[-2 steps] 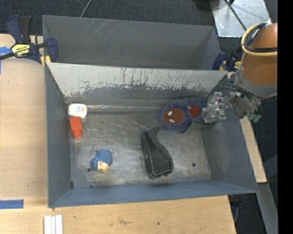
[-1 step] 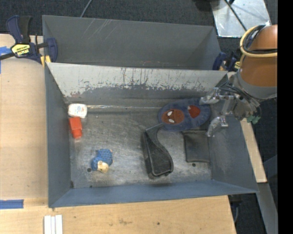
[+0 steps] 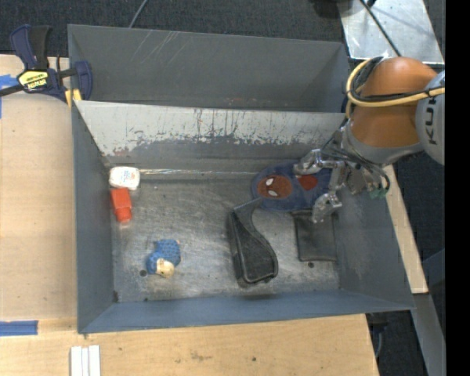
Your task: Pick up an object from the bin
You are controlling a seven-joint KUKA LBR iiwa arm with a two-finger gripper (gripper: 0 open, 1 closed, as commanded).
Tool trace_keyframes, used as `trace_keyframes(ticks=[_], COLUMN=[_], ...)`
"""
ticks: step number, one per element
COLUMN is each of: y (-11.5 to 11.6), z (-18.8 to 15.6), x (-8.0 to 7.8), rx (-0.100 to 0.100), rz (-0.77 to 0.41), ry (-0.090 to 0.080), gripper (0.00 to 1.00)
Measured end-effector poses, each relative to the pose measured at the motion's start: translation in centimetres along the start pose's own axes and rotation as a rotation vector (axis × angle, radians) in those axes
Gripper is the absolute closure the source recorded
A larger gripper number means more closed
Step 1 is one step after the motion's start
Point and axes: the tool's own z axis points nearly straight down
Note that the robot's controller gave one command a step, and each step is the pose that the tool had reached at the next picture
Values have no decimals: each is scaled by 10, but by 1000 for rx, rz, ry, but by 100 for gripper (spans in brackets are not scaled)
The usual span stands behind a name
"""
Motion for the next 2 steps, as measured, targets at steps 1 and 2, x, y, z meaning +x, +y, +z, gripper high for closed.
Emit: trace_keyframes(ticks=[1, 2], y=[0, 7], z=[-2, -119], x=[0, -5], rx=[-1, 4], rz=[0, -45], ry=[2, -12], gripper=[100, 100])
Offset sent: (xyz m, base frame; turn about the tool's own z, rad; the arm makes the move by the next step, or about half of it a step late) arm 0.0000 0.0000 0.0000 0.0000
